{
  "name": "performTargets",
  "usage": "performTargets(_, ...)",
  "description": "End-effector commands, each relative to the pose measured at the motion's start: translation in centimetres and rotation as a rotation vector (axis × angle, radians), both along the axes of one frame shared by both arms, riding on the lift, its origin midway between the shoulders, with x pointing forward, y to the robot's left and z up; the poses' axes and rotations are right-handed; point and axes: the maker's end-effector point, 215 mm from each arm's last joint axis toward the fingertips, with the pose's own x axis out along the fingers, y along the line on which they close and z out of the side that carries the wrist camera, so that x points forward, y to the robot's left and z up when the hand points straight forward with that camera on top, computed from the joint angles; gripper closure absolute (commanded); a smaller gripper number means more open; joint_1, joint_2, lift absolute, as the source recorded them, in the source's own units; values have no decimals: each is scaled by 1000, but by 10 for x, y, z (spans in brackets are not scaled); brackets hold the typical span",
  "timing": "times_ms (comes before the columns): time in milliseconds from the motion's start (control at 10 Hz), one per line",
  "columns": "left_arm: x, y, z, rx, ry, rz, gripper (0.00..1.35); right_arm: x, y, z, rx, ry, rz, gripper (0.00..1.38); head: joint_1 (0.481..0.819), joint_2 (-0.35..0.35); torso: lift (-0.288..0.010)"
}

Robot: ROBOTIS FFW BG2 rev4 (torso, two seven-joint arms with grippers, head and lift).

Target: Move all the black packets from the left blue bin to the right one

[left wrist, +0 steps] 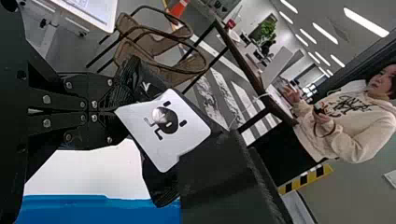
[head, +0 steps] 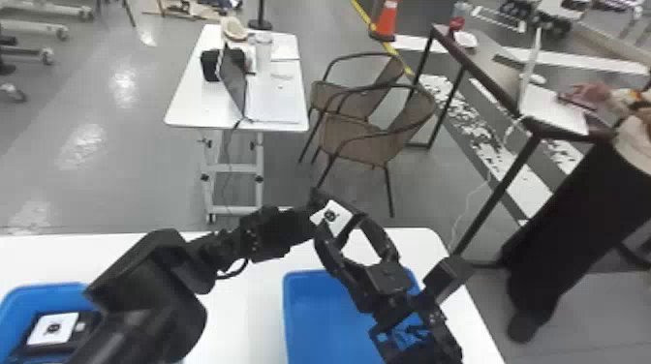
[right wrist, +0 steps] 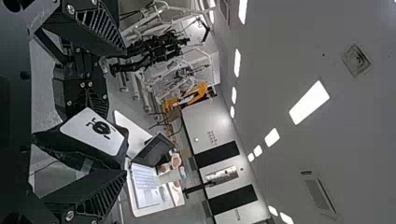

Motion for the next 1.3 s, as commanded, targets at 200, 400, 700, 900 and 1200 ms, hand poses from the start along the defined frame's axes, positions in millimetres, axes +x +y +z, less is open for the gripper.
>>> performTargets(200, -14, -11, 3, -55, 26, -30, 1165, 6, 2, -8, 43, 20, 1, 110, 695, -239, 0)
performTargets(400, -15, -8, 9, -59, 24, -24, 1165, 7, 0, -8, 48, 21, 0, 110, 695, -245, 0)
performTargets(700, -4, 44, 25, -102, 29, 71, 1165, 8, -20, -11, 35, 25, -39, 110, 695, -230, 0)
performTargets(900, -7, 57, 30, -142, 47, 88, 1165, 6, -25, -12, 44, 29, -50, 110, 695, -210, 0)
performTargets(1200, -17, 38, 36, -210, 84, 54, 1165, 13, -16, -11, 78, 31, -33, 110, 695, -206, 0)
